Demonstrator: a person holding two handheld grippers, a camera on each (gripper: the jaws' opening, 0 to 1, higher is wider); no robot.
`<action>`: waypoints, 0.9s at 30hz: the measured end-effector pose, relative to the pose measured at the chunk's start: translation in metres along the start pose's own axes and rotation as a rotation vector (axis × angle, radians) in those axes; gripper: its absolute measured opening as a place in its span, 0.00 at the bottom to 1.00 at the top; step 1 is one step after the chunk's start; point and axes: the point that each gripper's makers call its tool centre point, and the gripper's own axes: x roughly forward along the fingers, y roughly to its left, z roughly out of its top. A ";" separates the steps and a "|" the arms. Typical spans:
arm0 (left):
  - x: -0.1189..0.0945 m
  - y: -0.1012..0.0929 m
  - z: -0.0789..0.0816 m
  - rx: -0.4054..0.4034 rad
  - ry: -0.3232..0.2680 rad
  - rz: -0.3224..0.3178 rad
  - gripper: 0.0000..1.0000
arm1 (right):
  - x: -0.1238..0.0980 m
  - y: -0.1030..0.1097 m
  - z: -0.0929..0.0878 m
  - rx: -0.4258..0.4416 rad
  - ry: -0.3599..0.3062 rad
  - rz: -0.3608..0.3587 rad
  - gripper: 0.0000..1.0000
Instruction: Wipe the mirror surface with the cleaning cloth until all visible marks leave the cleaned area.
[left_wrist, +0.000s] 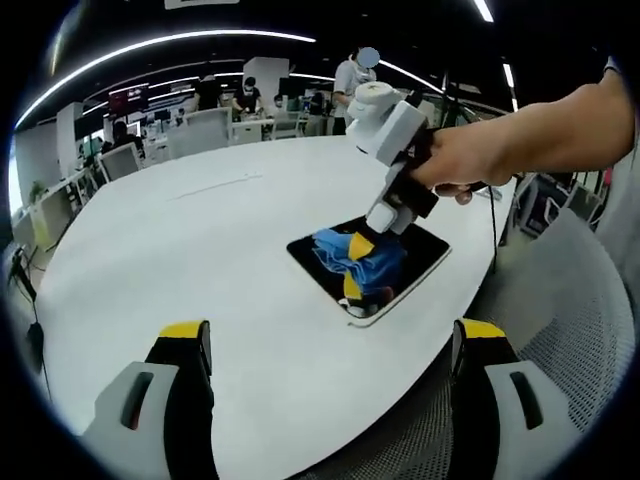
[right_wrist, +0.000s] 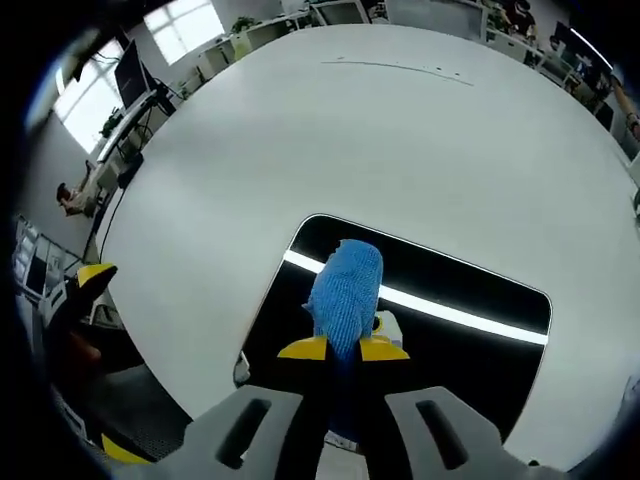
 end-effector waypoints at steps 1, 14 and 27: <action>0.001 0.000 0.000 0.003 0.002 -0.003 0.99 | 0.005 -0.001 0.001 0.003 0.001 0.003 0.03; 0.001 -0.001 -0.002 0.000 0.009 -0.004 0.99 | -0.008 0.015 -0.025 -0.008 0.005 0.034 0.03; 0.000 -0.002 -0.003 -0.005 0.011 0.002 0.99 | -0.016 0.023 -0.043 0.002 -0.010 0.048 0.03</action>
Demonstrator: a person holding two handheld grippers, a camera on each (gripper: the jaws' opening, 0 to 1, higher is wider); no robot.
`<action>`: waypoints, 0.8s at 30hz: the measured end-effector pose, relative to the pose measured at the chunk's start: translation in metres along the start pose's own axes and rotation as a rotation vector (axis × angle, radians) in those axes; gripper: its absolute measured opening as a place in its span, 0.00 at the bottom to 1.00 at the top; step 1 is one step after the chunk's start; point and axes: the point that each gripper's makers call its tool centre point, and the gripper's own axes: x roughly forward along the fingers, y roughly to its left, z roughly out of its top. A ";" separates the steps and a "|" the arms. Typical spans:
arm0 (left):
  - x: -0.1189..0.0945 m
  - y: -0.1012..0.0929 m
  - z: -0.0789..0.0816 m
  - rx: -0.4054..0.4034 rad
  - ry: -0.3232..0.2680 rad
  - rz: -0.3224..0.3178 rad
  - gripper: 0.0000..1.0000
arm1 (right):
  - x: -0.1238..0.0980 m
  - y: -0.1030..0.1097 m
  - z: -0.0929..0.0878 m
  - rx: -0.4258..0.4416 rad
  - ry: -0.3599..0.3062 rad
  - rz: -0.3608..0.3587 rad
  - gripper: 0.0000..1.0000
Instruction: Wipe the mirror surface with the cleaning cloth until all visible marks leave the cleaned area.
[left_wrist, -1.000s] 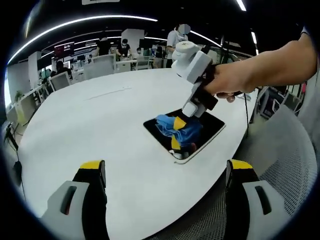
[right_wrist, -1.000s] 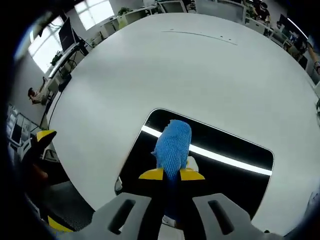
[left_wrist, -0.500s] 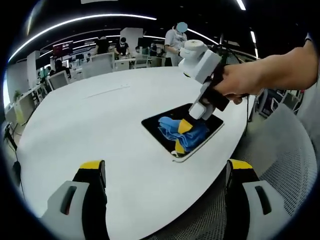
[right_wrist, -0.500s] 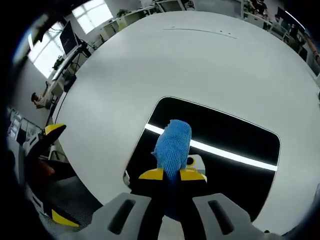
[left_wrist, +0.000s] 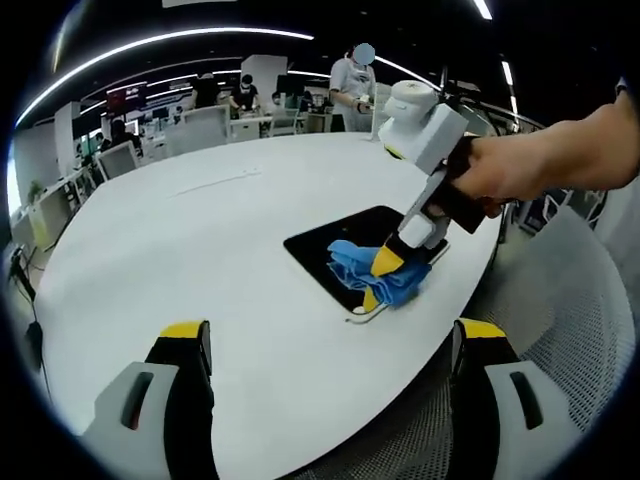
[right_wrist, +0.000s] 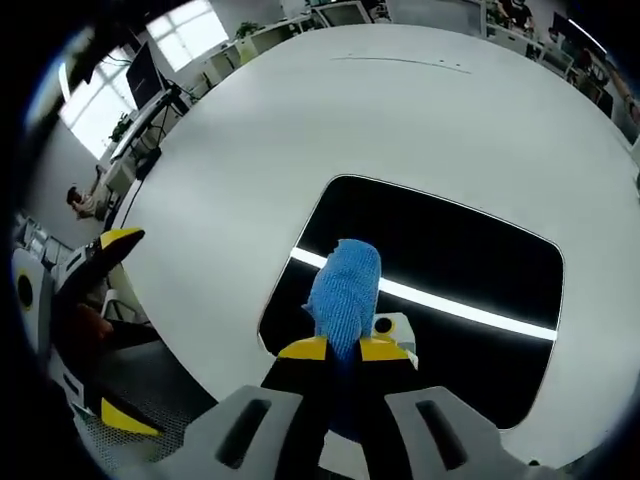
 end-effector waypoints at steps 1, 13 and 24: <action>0.000 0.000 0.000 -0.001 -0.001 0.000 0.99 | 0.000 0.000 -0.001 0.001 0.001 0.002 0.03; 0.000 -0.003 -0.002 0.000 0.009 -0.007 0.99 | 0.000 0.004 -0.009 0.016 0.015 0.025 0.03; 0.000 -0.002 -0.004 -0.002 0.013 -0.010 0.99 | -0.002 0.008 -0.014 0.005 0.027 0.034 0.03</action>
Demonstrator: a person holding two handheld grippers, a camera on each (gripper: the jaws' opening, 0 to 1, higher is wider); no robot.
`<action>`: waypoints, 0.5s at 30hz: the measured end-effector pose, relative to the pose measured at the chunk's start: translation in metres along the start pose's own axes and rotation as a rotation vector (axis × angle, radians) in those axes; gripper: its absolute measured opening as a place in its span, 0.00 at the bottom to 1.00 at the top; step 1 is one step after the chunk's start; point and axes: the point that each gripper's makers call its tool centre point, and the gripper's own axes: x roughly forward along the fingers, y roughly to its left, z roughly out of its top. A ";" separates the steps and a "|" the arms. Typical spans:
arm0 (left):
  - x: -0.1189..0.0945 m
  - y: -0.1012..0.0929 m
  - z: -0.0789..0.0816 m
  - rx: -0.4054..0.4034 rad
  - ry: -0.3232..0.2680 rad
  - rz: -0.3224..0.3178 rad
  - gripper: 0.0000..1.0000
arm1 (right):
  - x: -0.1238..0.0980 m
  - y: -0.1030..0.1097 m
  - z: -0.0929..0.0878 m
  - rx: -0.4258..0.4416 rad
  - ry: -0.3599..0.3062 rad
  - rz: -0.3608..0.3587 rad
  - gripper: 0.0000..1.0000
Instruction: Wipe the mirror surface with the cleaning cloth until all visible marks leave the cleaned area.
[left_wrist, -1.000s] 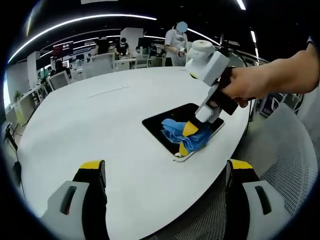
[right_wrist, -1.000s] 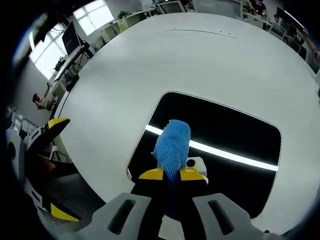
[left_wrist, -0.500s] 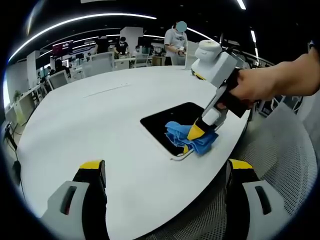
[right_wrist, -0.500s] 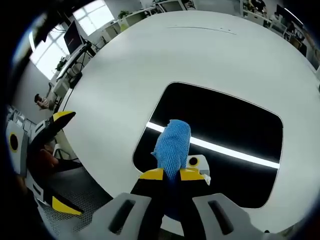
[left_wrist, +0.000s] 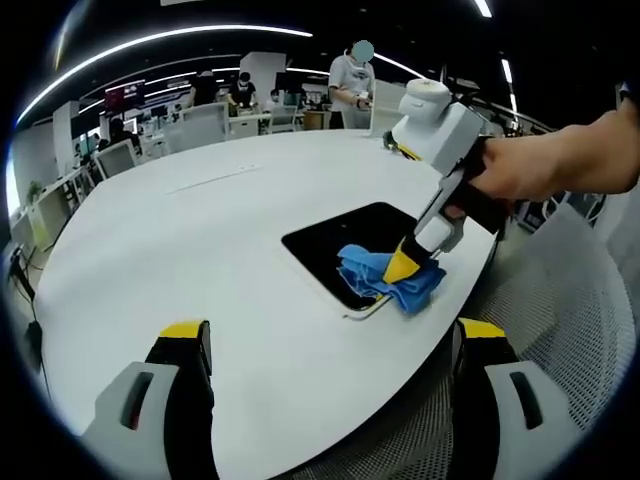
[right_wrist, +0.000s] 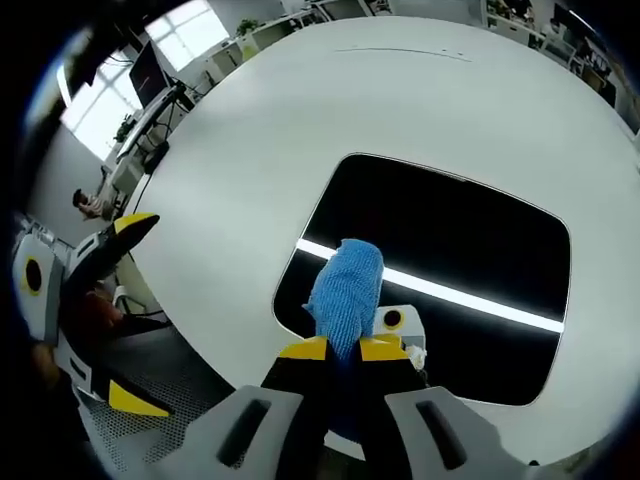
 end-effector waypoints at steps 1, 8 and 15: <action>0.000 0.000 -0.001 0.001 0.002 -0.001 0.99 | 0.000 0.000 0.000 -0.001 0.000 0.000 0.03; 0.000 0.001 0.000 0.004 -0.001 0.000 0.99 | 0.001 -0.001 0.001 0.004 0.004 0.008 0.03; 0.000 0.001 0.001 0.005 -0.003 0.002 0.99 | 0.001 0.000 0.001 -0.015 -0.005 0.015 0.03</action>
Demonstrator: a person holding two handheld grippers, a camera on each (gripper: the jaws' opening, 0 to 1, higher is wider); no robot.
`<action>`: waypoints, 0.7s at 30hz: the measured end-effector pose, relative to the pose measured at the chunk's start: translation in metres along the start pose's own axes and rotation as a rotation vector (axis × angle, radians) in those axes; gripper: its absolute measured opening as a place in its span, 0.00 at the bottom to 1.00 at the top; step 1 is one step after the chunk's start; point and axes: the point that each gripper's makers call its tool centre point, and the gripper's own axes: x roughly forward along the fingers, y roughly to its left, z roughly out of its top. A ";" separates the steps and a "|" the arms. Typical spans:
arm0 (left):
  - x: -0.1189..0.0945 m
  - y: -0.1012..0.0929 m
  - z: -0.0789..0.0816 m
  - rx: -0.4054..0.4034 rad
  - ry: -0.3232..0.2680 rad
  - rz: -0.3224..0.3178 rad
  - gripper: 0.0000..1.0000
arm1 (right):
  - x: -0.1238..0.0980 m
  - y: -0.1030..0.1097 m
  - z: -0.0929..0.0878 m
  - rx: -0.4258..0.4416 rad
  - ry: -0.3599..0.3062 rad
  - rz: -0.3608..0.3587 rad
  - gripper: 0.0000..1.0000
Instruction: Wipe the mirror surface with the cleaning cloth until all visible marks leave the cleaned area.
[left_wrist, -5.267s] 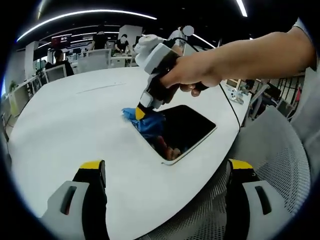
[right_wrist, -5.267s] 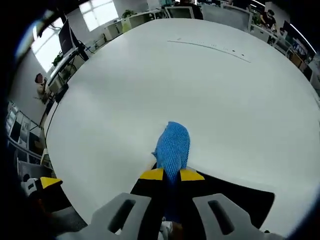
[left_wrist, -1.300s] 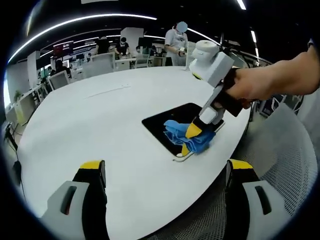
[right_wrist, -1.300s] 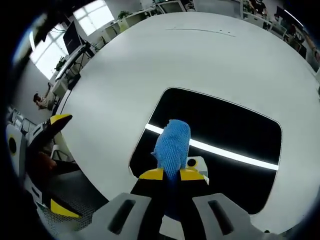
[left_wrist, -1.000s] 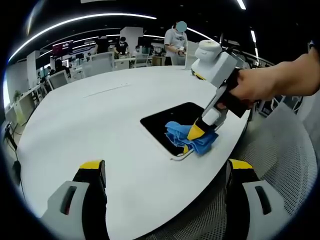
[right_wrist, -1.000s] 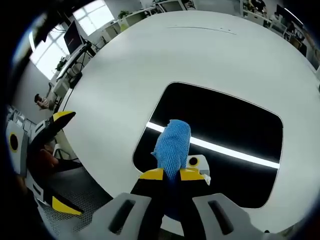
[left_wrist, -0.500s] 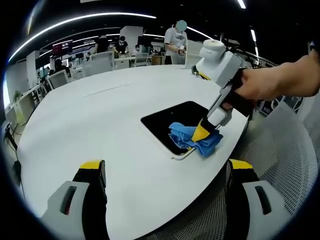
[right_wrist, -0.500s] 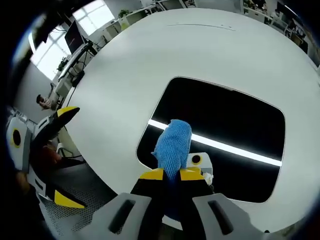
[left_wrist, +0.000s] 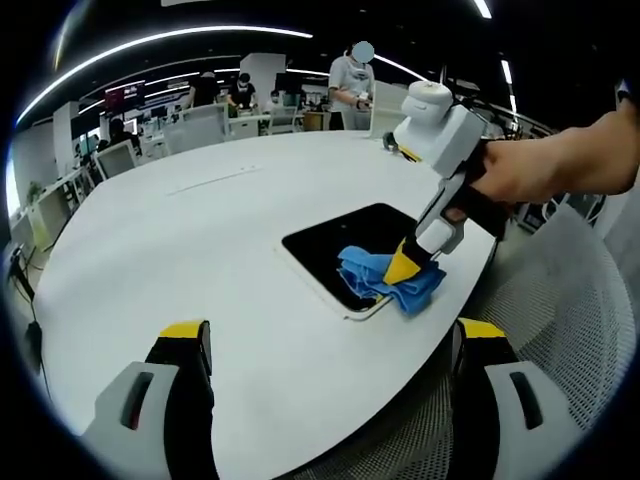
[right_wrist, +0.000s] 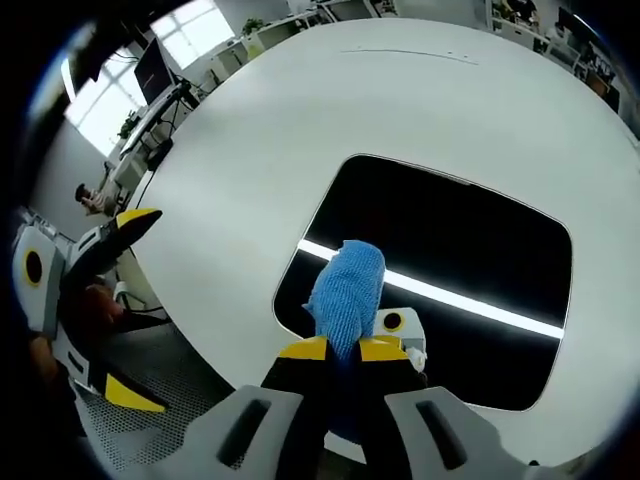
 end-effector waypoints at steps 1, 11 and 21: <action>0.000 0.000 0.000 0.002 -0.001 0.001 0.99 | 0.000 0.000 0.000 0.003 0.002 0.003 0.03; 0.000 0.001 0.000 0.001 0.005 0.003 0.99 | -0.003 -0.005 -0.002 -0.005 -0.004 0.001 0.03; 0.000 0.001 -0.001 -0.009 0.000 0.000 0.99 | -0.008 -0.016 -0.006 -0.004 -0.001 -0.018 0.03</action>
